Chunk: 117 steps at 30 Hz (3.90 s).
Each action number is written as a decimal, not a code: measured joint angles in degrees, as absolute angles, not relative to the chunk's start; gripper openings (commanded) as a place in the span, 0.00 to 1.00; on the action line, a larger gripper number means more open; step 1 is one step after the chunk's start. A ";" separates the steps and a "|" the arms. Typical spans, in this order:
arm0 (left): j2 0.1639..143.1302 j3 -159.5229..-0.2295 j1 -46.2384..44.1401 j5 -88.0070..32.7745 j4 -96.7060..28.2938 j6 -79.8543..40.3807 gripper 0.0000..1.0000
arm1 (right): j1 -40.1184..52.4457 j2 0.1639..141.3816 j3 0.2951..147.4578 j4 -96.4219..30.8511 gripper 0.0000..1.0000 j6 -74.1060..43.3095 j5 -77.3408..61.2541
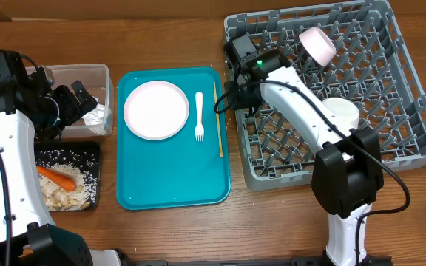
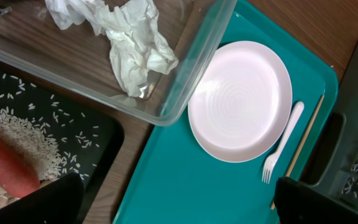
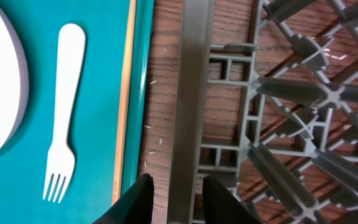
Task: Sort waste into correct bins and load items into the dishwasher rack
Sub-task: 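Raise the right gripper and move it left toward the teal tray, then lower the right gripper onto the edge of the large pink plate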
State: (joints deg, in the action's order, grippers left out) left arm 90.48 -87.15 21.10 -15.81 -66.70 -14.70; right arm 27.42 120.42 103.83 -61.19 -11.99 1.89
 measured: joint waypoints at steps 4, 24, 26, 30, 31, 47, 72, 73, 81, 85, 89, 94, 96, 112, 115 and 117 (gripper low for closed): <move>90.48 -87.15 21.10 -15.81 -66.72 -14.70 1.00 | 27.42 120.44 103.59 -61.04 0.20 -12.05 1.87; 90.48 -87.15 21.10 -15.84 -66.70 -14.68 1.00 | 27.27 120.51 103.07 -56.07 0.10 -14.15 2.50; 90.48 -87.15 21.10 -15.81 -66.70 -14.68 1.00 | 27.27 120.51 103.04 -56.03 0.12 -14.20 2.50; 90.48 -87.15 21.10 -15.81 -66.70 -14.68 1.00 | 27.24 120.51 103.04 -55.77 0.32 -13.65 2.55; 90.48 -87.15 21.10 -15.81 -66.70 -14.68 1.00 | 27.18 120.53 103.00 -55.29 0.40 -13.32 2.39; 90.48 -87.15 21.10 -15.81 -66.70 -14.68 1.00 | 27.14 119.26 109.60 -60.99 0.44 -12.16 -0.16; 90.48 -87.15 21.10 -15.81 -66.70 -14.68 1.00 | 35.05 125.25 109.62 -49.91 0.40 -13.50 -15.18; 90.48 -87.15 21.10 -15.81 -66.72 -14.68 1.00 | 35.20 125.97 109.62 -49.63 0.40 -13.50 -15.22; 90.48 -87.15 21.10 -15.81 -66.70 -14.68 1.00 | 35.51 131.17 109.62 -47.03 0.40 -13.52 -15.22; 90.48 -87.15 21.10 -15.81 -66.72 -14.68 1.00 | 35.66 132.99 109.62 -46.19 0.40 -13.50 -15.20; 90.48 -87.15 21.10 -15.81 -66.72 -14.68 1.00 | 35.68 133.19 109.62 -45.30 0.39 -13.54 -15.22; 90.48 -87.15 21.10 -15.81 -66.72 -14.68 1.00 | 35.73 133.19 109.62 -44.86 0.40 -13.58 -15.05; 90.48 -87.15 21.10 -15.81 -66.72 -14.68 1.00 | 35.73 133.27 109.62 -44.71 0.39 -14.33 -14.48; 90.48 -87.15 21.10 -15.81 -66.72 -14.68 1.00 | 36.34 135.72 109.62 -42.09 0.39 -16.34 -13.02; 90.48 -87.15 21.10 -15.81 -66.72 -14.68 1.00 | 36.62 135.92 109.62 -42.04 0.39 -16.32 -13.02; 90.48 -87.15 21.10 -15.81 -66.72 -14.68 1.00 | 36.88 135.92 109.62 -42.02 0.39 -16.40 -12.82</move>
